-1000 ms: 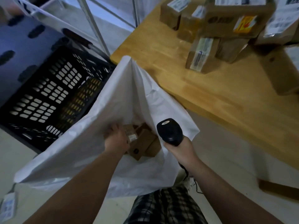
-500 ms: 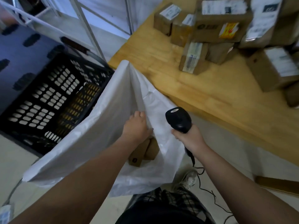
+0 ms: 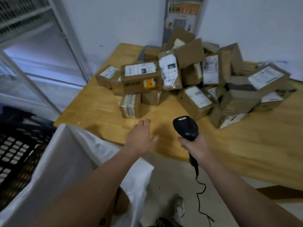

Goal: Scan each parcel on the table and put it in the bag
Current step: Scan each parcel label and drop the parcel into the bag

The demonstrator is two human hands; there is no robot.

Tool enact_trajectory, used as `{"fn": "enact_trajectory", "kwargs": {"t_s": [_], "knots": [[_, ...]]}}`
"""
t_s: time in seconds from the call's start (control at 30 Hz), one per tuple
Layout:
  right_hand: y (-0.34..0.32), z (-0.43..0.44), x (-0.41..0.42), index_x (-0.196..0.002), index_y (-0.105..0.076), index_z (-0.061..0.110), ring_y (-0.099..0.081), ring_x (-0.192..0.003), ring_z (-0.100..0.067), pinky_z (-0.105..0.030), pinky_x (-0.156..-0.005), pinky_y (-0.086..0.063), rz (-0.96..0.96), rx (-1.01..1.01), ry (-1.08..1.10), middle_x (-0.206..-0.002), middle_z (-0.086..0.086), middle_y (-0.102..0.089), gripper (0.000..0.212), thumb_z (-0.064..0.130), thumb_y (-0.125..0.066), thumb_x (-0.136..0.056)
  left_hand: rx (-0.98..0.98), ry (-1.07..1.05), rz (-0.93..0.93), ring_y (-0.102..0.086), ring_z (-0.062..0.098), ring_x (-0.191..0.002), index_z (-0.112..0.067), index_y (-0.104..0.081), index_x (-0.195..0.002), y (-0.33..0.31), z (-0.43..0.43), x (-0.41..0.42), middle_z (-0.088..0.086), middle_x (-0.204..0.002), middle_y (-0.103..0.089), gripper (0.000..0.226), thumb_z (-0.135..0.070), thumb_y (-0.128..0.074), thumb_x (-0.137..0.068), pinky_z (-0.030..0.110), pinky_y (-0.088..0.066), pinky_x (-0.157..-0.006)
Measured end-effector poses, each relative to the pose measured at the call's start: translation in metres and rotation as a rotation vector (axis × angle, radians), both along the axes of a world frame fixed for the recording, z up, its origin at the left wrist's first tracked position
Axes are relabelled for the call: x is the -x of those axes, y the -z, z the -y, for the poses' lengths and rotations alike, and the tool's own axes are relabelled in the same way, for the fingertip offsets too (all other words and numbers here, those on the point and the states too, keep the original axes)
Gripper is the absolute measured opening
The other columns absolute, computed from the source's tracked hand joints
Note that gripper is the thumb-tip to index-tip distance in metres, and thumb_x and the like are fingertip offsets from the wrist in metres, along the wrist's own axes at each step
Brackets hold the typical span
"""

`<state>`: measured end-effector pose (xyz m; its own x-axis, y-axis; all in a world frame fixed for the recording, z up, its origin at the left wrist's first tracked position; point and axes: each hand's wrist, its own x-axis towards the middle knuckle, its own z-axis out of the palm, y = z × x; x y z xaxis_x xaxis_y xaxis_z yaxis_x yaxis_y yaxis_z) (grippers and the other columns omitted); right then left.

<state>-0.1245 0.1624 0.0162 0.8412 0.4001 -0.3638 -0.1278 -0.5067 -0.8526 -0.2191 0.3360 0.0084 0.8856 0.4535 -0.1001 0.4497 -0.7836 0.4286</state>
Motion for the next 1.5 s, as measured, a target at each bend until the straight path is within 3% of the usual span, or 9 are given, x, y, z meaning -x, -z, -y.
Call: {"fn": "enact_trajectory", "kwargs": {"t_s": [0.17,0.33,0.53,0.73,0.9,1.03,1.2,1.33,1.5], "knots": [[-0.017,0.015,-0.061,-0.096,-0.067,-0.008,-0.064,-0.081,-0.038,-0.051,-0.086,-0.052,0.012,-0.04,0.057,-0.083,-0.028,-0.065,0.021,0.009,-0.07,-0.085,0.033,0.011,0.055,-0.046,0.022,-0.126,-0.015,-0.032,-0.146,-0.01,0.017,-0.063,0.006,-0.14,-0.042,0.067,-0.044,-0.056,-0.091,0.039,-0.045,-0.098],[-0.032,0.015,-0.108,-0.084,-0.067,0.008,-0.061,-0.067,-0.017,-0.03,-0.069,-0.051,-0.003,-0.165,0.09,-0.07,-0.008,-0.063,0.005,0.011,-0.071,-0.085,0.02,0.004,0.124,-0.047,0.021,-0.125,-0.017,-0.034,-0.145,-0.026,0.022,-0.112,0.005,-0.139,-0.044,0.064,-0.043,-0.056,-0.092,0.036,-0.045,-0.098],[-0.042,-0.025,-0.143,-0.089,-0.068,0.007,-0.061,-0.064,-0.014,-0.031,-0.071,-0.051,0.017,-0.219,0.042,-0.067,-0.004,-0.063,0.01,0.015,-0.071,-0.085,-0.011,-0.037,0.184,-0.039,0.021,-0.128,-0.017,-0.039,-0.143,-0.038,-0.004,-0.128,0.002,-0.135,-0.043,0.057,-0.038,-0.057,-0.093,0.032,-0.038,-0.103],[-0.05,-0.083,-0.154,-0.079,-0.069,0.01,-0.064,-0.07,-0.017,-0.035,-0.075,-0.051,0.086,-0.218,-0.045,-0.066,-0.004,-0.066,0.008,0.016,-0.073,-0.083,-0.119,-0.134,0.212,-0.029,0.025,-0.132,-0.019,-0.04,-0.142,-0.054,-0.072,-0.136,0.005,-0.142,-0.034,0.059,-0.033,-0.062,-0.089,0.034,-0.028,-0.109],[-0.055,-0.134,-0.156,-0.082,-0.069,0.002,-0.063,-0.068,-0.016,-0.028,-0.067,-0.049,0.152,-0.211,-0.095,-0.068,-0.008,-0.066,0.012,0.014,-0.072,-0.083,-0.251,-0.065,-0.034,-0.004,0.029,-0.147,-0.021,-0.013,-0.153,-0.061,-0.141,-0.151,0.01,-0.159,-0.009,0.098,-0.06,-0.065,-0.079,0.045,-0.009,-0.119],[-0.052,-0.168,-0.161,-0.087,-0.069,0.006,-0.068,-0.08,-0.024,-0.037,-0.076,-0.054,0.156,-0.201,-0.063,-0.079,-0.013,-0.07,0.012,0.016,-0.073,-0.081,-0.322,0.091,-0.316,0.018,0.031,-0.147,-0.021,0.012,-0.154,-0.07,-0.186,-0.177,0.013,-0.16,0.016,0.126,-0.074,-0.065,-0.068,0.052,0.008,-0.118],[-0.048,-0.184,-0.167,-0.09,-0.069,0.007,-0.068,-0.078,-0.023,-0.041,-0.08,-0.057,0.132,-0.191,0.006,-0.074,-0.007,-0.069,0.013,0.016,-0.073,-0.082,-0.27,0.232,-0.418,0.01,0.031,-0.148,-0.029,0.015,-0.152,-0.071,-0.205,-0.2,0.011,-0.161,0.011,0.13,-0.075,-0.068,-0.064,0.054,0.007,-0.118],[-0.044,-0.185,-0.172,-0.081,-0.066,0.014,-0.067,-0.08,-0.021,-0.038,-0.077,-0.055,0.138,-0.197,0.031,-0.074,-0.006,-0.067,0.007,0.013,-0.073,-0.081,-0.262,0.244,-0.298,-0.005,0.035,-0.146,-0.032,0.006,-0.153,-0.06,-0.211,-0.198,0.011,-0.159,-0.008,0.124,-0.069,-0.072,-0.064,0.052,-0.004,-0.118],[-0.038,-0.184,-0.184,-0.102,-0.066,0.008,-0.065,-0.08,-0.018,-0.03,-0.071,-0.053,0.103,-0.225,0.051,-0.081,-0.005,-0.067,0.024,0.019,-0.074,-0.082,-0.248,0.207,-0.152,-0.01,0.033,-0.142,-0.036,0.0,-0.152,-0.058,-0.209,-0.169,0.011,-0.154,-0.015,0.122,-0.07,-0.073,-0.06,0.049,-0.009,-0.115]]}}
